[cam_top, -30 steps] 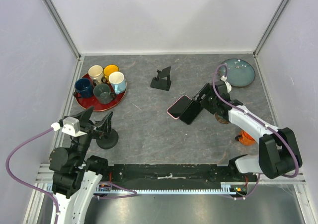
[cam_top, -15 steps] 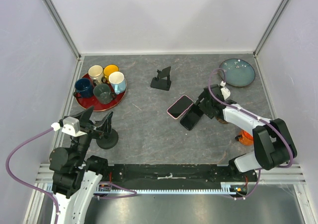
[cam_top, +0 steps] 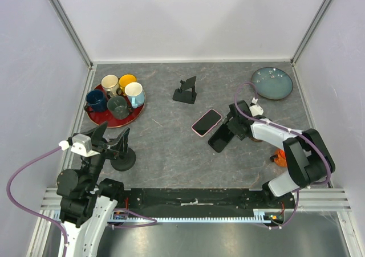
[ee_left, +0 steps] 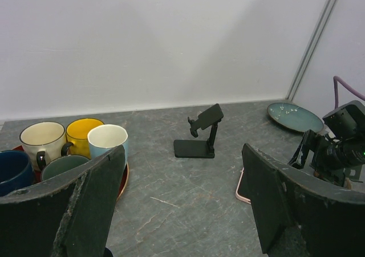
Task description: Remove the phone from the phone stand
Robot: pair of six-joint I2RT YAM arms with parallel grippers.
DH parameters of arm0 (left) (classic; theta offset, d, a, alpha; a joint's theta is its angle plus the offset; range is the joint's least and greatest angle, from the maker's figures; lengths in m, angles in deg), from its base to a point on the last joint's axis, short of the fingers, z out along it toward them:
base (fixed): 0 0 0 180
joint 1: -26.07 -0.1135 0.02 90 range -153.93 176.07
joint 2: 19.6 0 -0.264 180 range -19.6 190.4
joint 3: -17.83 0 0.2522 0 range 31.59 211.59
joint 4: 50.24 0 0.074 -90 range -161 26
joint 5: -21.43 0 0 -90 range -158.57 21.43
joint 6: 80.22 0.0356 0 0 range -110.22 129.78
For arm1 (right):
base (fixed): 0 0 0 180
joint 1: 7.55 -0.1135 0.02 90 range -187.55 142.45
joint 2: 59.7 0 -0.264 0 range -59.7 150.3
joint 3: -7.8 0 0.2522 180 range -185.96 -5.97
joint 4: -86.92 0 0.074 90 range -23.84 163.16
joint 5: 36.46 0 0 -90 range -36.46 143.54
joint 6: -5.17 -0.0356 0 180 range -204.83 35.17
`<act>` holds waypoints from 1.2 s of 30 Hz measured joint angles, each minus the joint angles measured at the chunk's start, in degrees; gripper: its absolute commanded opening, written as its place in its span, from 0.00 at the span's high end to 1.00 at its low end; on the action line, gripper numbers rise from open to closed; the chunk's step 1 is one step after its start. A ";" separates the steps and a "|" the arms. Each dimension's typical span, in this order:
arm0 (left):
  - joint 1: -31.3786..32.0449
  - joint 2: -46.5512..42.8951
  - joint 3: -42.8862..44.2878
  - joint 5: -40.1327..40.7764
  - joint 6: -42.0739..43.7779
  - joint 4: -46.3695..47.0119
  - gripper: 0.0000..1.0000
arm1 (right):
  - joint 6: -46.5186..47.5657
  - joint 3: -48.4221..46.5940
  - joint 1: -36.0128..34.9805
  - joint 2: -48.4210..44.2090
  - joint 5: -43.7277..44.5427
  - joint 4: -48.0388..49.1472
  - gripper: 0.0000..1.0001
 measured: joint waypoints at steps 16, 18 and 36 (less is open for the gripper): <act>0.07 0.00 0.00 0.00 0.00 -0.02 0.10 | 1.55 0.00 -1.46 -3.26 1.55 -1.36 0.02; 0.07 0.00 0.00 -0.02 0.00 0.00 0.10 | 2.08 0.00 -1.62 -4.52 1.53 -1.40 0.02; 0.09 0.00 0.13 1.99 -0.07 -1.33 0.03 | 23.06 1.36 -6.32 -20.33 -7.58 6.73 0.02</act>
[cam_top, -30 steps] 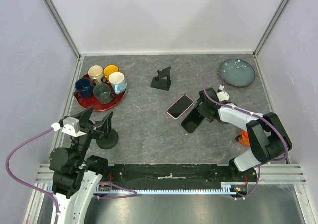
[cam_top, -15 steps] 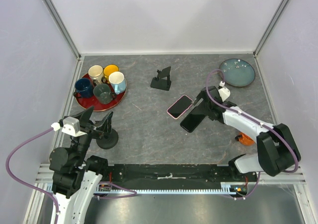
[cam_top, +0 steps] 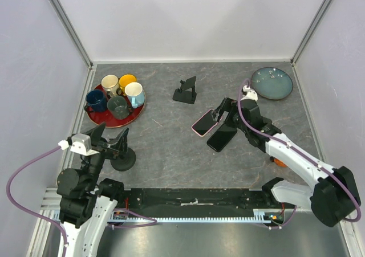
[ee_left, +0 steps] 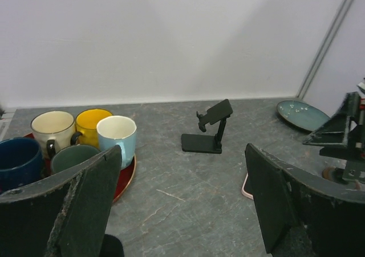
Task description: Remove the phone from the phone stand
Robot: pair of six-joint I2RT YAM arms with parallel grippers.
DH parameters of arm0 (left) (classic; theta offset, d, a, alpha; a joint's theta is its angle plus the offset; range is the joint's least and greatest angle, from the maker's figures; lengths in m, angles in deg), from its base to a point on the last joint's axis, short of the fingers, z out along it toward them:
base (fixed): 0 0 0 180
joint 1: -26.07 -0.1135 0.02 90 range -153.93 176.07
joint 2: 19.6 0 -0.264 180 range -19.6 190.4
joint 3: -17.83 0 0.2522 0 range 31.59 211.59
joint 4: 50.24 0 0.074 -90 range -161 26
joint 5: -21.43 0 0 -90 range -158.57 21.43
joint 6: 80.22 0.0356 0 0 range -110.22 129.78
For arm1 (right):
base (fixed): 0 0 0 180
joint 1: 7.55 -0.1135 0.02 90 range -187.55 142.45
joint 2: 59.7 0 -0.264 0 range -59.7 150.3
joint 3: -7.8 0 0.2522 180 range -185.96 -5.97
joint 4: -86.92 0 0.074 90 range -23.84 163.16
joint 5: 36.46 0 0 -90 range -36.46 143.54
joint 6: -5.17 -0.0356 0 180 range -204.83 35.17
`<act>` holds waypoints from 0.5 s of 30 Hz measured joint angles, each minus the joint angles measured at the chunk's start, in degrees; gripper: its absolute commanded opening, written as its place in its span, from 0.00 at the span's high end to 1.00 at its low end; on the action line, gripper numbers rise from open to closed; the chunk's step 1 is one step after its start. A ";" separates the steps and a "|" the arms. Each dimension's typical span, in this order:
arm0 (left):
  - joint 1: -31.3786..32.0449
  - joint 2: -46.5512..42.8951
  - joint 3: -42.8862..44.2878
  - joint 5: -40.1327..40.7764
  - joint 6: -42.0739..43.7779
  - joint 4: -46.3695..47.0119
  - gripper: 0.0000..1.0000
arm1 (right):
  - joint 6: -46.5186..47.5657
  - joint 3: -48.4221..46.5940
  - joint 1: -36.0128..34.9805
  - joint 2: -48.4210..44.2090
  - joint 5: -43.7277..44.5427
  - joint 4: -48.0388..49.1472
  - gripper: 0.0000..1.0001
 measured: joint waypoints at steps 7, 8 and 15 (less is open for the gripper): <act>0.00 0.72 8.09 5.29 -0.94 -7.48 0.00 | 8.76 2.82 -0.66 -3.50 -12.20 8.48 0.02; 0.00 1.38 10.32 6.05 -1.27 -8.87 0.00 | 10.16 2.97 -1.18 -3.50 -14.05 9.97 0.02; 0.00 8.94 21.64 13.40 -4.22 -17.31 0.00 | 15.39 3.26 -5.42 -3.08 -21.57 16.74 0.02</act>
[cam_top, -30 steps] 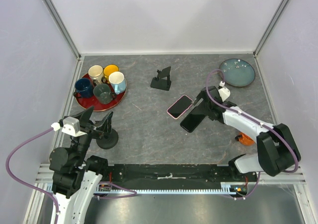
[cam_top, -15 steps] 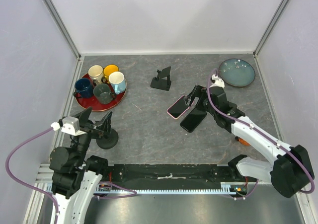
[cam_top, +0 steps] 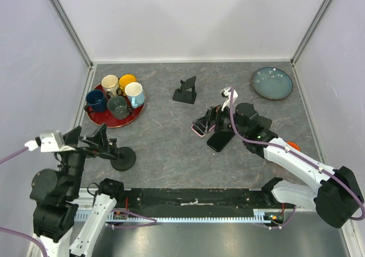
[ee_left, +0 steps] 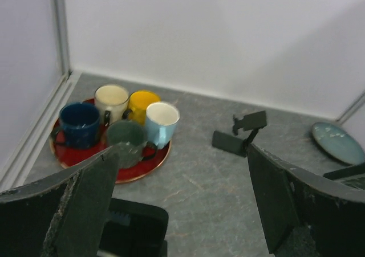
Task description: Remove the phone from the phone stand
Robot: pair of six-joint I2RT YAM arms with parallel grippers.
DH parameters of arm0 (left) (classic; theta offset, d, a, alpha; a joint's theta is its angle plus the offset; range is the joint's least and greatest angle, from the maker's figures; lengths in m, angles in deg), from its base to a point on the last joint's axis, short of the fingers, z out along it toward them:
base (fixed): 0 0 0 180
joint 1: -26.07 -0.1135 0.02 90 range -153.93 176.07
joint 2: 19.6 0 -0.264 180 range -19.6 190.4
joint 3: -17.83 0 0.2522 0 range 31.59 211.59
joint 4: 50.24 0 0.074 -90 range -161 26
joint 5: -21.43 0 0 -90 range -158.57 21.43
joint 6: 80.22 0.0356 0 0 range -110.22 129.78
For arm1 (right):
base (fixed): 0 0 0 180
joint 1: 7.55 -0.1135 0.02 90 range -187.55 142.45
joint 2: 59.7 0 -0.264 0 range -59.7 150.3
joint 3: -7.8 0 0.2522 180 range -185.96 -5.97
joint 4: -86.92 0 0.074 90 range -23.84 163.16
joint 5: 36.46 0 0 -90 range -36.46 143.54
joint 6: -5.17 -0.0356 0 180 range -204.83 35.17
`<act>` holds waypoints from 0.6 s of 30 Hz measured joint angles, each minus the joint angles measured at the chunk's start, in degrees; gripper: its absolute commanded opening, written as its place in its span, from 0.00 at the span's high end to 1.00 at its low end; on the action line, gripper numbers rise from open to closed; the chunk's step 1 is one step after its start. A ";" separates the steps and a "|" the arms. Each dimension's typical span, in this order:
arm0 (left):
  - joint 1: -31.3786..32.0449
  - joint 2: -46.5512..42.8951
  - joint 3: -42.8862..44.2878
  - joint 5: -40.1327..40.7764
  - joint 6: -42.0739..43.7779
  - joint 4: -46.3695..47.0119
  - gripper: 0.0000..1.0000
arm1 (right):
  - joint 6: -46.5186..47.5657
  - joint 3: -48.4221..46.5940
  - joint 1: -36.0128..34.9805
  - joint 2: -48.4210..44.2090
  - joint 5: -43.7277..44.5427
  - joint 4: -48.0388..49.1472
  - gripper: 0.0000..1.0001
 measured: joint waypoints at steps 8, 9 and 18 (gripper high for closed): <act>0.00 13.73 13.51 6.36 -3.50 -19.34 0.00 | 2.84 0.83 -1.29 1.25 -2.89 1.68 0.02; 0.00 15.30 15.08 6.34 -4.20 -22.14 0.00 | 3.10 1.22 -1.29 1.25 -3.04 1.81 0.02; 0.00 21.35 17.62 7.82 -10.12 -38.32 0.00 | 4.74 3.10 -1.29 1.40 -4.24 2.49 0.02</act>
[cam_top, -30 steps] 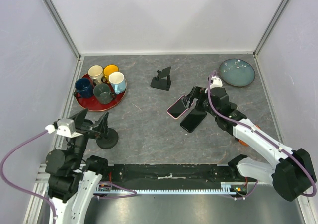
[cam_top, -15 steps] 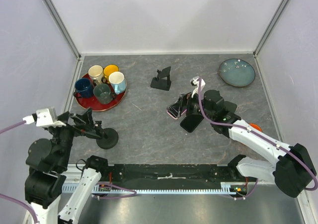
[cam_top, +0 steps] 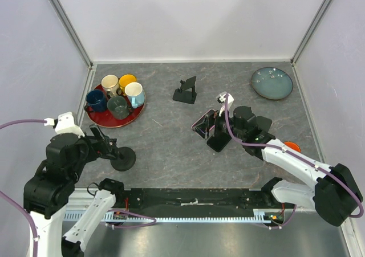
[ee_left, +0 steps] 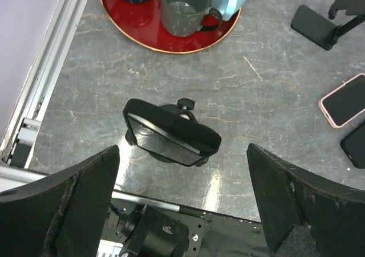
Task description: Remove the phone from the phone stand
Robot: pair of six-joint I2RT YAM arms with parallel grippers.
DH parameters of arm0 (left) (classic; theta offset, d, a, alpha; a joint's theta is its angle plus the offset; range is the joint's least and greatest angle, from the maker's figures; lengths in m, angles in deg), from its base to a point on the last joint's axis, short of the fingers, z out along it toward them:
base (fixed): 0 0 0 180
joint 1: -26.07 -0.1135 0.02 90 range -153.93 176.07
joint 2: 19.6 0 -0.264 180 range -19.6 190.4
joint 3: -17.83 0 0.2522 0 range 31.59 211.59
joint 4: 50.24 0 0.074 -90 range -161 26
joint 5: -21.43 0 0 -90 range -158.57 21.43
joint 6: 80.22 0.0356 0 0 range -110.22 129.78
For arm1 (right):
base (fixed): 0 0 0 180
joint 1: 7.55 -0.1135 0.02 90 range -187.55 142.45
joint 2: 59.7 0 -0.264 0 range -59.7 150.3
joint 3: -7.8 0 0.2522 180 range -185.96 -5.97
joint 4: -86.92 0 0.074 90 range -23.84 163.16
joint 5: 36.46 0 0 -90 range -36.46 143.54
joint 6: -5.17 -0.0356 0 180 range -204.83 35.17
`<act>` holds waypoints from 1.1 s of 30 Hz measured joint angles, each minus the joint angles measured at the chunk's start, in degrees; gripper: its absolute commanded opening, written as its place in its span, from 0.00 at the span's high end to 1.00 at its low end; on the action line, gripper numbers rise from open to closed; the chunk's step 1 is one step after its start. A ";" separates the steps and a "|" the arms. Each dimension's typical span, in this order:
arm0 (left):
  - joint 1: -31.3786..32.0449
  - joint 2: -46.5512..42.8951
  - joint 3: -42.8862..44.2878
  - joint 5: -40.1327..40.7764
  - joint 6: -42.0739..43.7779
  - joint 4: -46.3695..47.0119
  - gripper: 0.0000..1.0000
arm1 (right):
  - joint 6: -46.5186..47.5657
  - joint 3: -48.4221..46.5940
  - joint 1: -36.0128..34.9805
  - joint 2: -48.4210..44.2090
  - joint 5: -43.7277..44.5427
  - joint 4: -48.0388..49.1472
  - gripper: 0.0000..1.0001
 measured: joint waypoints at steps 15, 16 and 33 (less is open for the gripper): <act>0.00 -1.20 -4.00 3.93 -2.21 0.00 0.00 | 1.05 3.04 0.00 0.00 -1.40 2.38 0.02; 0.00 -1.16 -4.24 4.09 -2.12 0.46 0.00 | 1.05 3.19 0.00 0.00 -1.57 2.62 0.02; 0.00 -1.09 -9.25 7.39 -0.87 6.97 0.01 | 1.09 4.02 -0.04 0.00 -1.51 4.04 0.02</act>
